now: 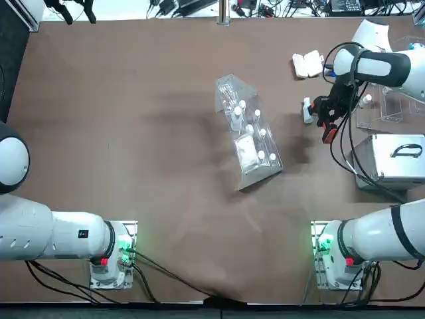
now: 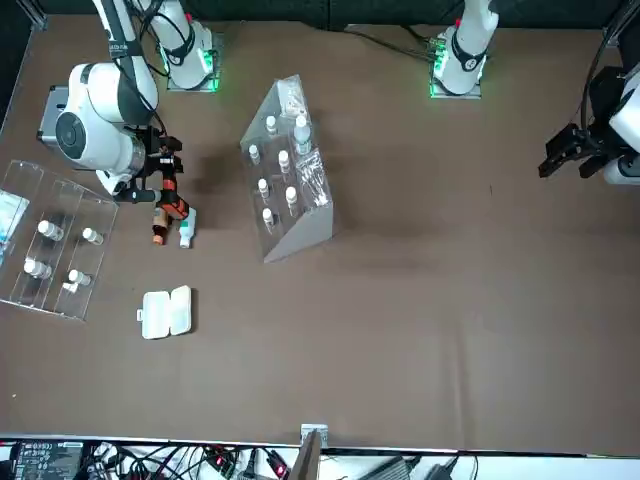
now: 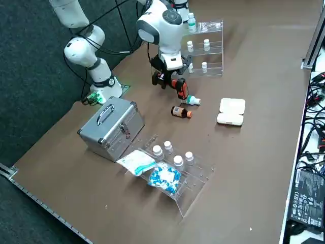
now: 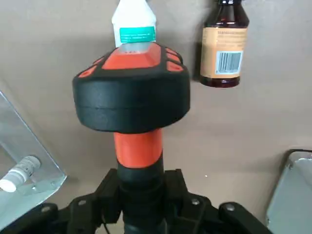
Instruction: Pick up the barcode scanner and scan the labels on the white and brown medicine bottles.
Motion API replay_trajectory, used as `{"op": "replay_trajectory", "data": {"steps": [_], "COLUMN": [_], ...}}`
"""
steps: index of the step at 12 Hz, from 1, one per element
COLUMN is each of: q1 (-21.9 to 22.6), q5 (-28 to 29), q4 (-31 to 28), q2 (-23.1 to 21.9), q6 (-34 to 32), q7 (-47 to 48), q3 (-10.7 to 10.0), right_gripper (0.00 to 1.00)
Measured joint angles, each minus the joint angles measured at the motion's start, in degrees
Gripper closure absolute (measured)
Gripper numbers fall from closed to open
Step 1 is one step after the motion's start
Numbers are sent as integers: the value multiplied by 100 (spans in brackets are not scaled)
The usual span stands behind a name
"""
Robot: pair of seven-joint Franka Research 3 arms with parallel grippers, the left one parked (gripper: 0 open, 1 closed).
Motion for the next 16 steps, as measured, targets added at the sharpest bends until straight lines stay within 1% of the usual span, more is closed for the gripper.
{"op": "replay_trajectory", "data": {"steps": [13, 16], "q1": [-70, -148], "q5": [11, 11], "q4": [40, 233], "q2": [-23, -36], "q6": [23, -93], "q7": [0, 0], "q3": [-29, -49], "right_gripper": [57, 57]}}
